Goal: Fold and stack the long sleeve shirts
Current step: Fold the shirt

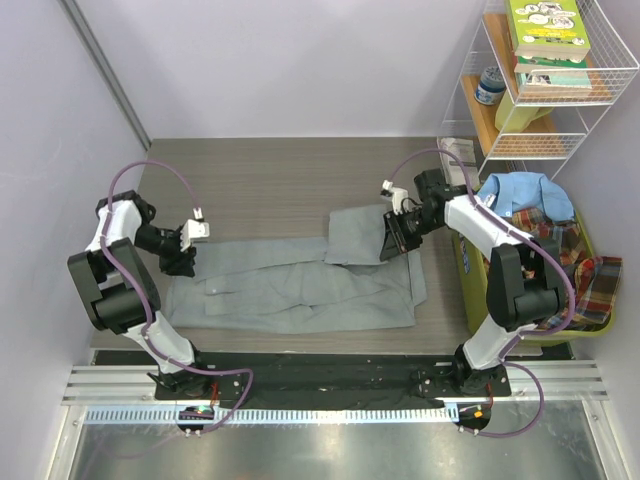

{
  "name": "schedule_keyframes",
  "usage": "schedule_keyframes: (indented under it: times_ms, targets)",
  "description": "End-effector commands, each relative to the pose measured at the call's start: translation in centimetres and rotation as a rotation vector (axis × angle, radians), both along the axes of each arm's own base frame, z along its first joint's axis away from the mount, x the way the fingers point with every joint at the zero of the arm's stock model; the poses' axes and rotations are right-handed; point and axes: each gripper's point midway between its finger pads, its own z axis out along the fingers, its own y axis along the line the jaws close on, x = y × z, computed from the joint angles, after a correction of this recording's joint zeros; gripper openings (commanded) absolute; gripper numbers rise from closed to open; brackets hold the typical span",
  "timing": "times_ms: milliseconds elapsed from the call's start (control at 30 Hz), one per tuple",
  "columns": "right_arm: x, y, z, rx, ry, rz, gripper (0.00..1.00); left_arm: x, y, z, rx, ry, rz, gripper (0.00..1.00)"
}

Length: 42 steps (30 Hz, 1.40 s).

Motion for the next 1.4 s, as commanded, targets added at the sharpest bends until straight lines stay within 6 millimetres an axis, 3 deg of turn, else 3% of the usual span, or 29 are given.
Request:
schedule_keyframes:
  times_ms: [0, 100, 267, 367, 467, 567, 733, 900, 967, 1067, 1100, 1200, 1233, 1300, 1367]
  targets:
    - [-0.9, -0.6, 1.1, -0.041, 0.003, 0.088, 0.19, 0.0, -0.3, 1.7, -0.019, -0.032, 0.01, 0.38]
    - [-0.5, -0.9, 2.4, -0.068, -0.017, 0.128, 0.21, 1.2, -1.7, 3.7, -0.098, -0.084, 0.067, 0.42]
    - [3.8, 0.0, 6.1, -0.046, -0.16, 0.055, 0.25, 3.5, -4.1, 4.3, -0.133, -0.073, 0.171, 0.44]
    - [5.2, 1.4, 6.5, -0.023, -0.171, 0.043, 0.25, 4.3, -5.3, 3.6, -0.137, -0.05, 0.22, 0.44]
    - [5.6, 2.4, 4.7, -0.048, -0.155, 0.056, 0.25, 4.9, -6.1, 2.8, -0.125, -0.049, 0.241, 0.44]
    - [4.7, 3.7, 1.9, -0.08, -0.115, 0.089, 0.24, 4.5, -6.7, 1.8, -0.118, -0.027, 0.254, 0.44]
    - [1.3, 5.3, -1.7, -0.107, -0.026, 0.169, 0.23, 3.3, -7.0, 0.6, -0.088, -0.003, 0.253, 0.44]
    - [-2.9, 6.1, -3.0, -0.122, 0.049, 0.286, 0.22, 2.6, -6.9, 0.1, -0.067, -0.003, 0.246, 0.45]
    - [-3.8, 6.3, -2.2, -0.094, 0.076, 0.334, 0.21, 2.5, -6.8, 0.2, -0.064, -0.002, 0.245, 0.46]
    - [-1.7, 6.7, 1.2, -0.044, -0.02, 0.31, 0.31, 2.5, -7.2, 0.8, -0.086, -0.006, 0.242, 0.49]
    - [-0.1, 7.2, 3.5, -0.004, -0.091, 0.292, 0.34, 2.4, -7.4, 1.3, -0.096, -0.015, 0.239, 0.5]
    - [4.9, 6.4, 7.7, 0.073, -0.192, 0.156, 0.53, 2.3, -8.2, 2.8, -0.144, -0.05, 0.225, 0.56]
    - [6.7, 5.1, 8.3, 0.081, -0.213, 0.091, 0.64, 2.3, -8.4, 3.1, -0.156, -0.06, 0.223, 0.58]
    - [10.3, 4.1, 9.2, 0.08, -0.257, -0.027, 0.75, 2.4, -9.0, 4.2, -0.193, -0.078, 0.228, 0.69]
    - [13.0, 2.2, 8.9, 0.036, -0.27, -0.145, 0.88, 2.9, -9.3, 5.5, -0.215, -0.116, 0.241, 0.87]
